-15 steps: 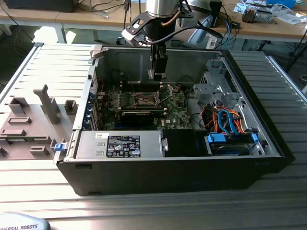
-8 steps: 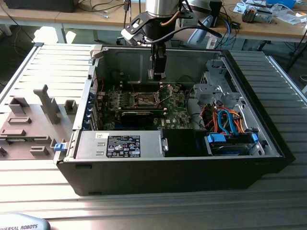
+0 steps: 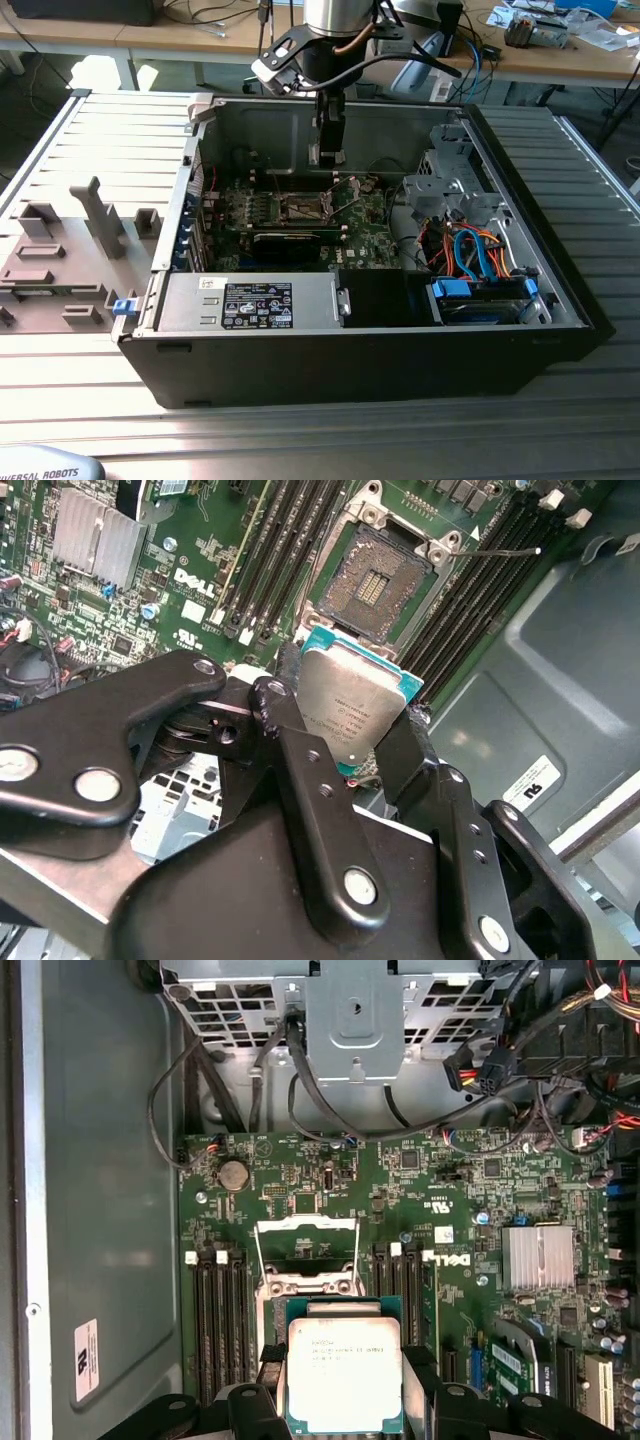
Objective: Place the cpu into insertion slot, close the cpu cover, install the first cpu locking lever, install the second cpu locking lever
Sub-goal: 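Place the cpu into insertion slot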
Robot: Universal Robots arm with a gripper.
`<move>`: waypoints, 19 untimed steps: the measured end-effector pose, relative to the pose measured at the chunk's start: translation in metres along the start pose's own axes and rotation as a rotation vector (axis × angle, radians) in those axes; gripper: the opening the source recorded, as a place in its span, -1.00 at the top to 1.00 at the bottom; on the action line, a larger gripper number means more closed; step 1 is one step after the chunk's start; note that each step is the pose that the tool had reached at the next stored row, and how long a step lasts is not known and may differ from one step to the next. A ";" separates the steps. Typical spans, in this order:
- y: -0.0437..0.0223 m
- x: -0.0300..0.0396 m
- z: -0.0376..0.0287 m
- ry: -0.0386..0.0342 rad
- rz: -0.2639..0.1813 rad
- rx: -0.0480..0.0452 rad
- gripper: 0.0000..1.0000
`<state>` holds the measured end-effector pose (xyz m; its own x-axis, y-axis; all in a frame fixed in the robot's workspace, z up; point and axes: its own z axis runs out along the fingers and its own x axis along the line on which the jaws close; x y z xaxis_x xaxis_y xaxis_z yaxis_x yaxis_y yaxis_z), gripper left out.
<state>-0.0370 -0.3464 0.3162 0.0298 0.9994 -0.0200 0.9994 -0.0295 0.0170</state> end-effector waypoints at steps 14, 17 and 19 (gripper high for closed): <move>0.0000 0.0000 0.0002 -0.0009 0.049 0.0010 -0.08; 0.0000 0.0000 0.0002 -0.0009 0.055 0.0011 -0.08; 0.0000 0.0000 0.0002 -0.0010 0.059 0.0012 -0.08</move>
<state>-0.0369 -0.3464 0.3160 0.0891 0.9958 -0.0199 0.9959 -0.0888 0.0170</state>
